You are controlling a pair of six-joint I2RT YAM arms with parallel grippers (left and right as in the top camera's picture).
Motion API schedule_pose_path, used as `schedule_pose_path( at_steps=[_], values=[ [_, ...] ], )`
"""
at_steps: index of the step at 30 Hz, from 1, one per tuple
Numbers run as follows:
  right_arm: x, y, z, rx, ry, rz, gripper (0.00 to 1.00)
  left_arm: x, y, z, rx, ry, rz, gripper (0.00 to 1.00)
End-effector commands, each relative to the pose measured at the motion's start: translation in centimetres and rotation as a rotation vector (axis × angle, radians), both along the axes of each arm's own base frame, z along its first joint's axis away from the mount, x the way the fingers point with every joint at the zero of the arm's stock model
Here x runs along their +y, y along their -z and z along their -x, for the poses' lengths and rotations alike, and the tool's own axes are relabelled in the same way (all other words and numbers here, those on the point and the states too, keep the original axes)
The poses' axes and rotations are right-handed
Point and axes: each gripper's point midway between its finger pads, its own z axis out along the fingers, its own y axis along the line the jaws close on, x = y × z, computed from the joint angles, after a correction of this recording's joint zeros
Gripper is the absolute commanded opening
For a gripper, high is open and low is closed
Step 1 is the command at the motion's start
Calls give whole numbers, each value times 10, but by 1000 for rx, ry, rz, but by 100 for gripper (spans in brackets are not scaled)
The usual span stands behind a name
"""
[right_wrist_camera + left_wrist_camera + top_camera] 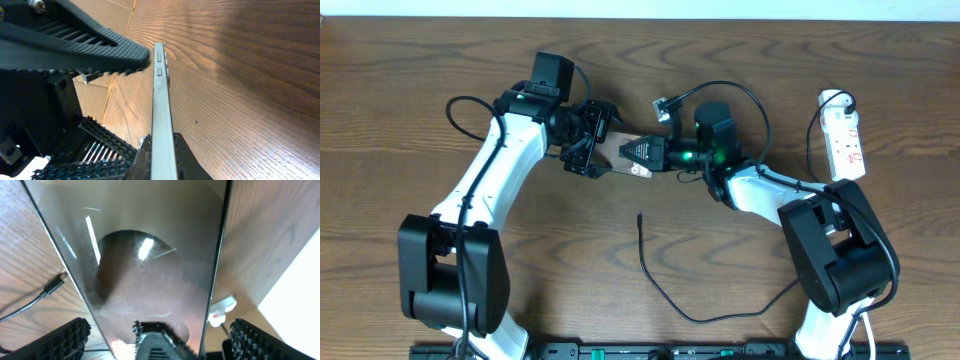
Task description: Plug charger to phone and switch on socket
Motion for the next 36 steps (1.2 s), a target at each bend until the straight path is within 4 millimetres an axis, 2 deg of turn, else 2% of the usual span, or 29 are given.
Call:
schedule_pose_path(
  at_steps=[1,3,7,9,11,14,19,20,29,36],
  values=[
    [-16,-11,-19,-23,43,-20,1,-4,-28,-3,-112,118,115,92],
    [-30,-11,-29,-3,83,-25,1,-7,-44,-7,-184,181,215,92],
    [-74,-28,-68,264,303,-182,1,-12,-87,-20,-423,323,409,92],
    [-85,-38,-79,384,378,-273,1,-10,-99,-28,-499,342,436,92],
    [-88,-48,-85,467,417,-350,1,-7,-103,-35,-546,345,428,92],
    [-83,-69,-91,535,449,-465,1,-2,-106,-51,-634,335,367,92],
    [-65,-113,-94,420,472,-624,1,11,-107,-80,-738,272,230,93],
    [-60,-116,-92,420,473,-638,1,12,-107,-83,-751,263,213,93],
    [-24,-117,-77,456,463,-658,1,13,-136,-105,-986,303,149,93],
    [-11,-117,-69,545,450,-688,1,13,-136,-107,-1031,339,120,93]
  ],
)
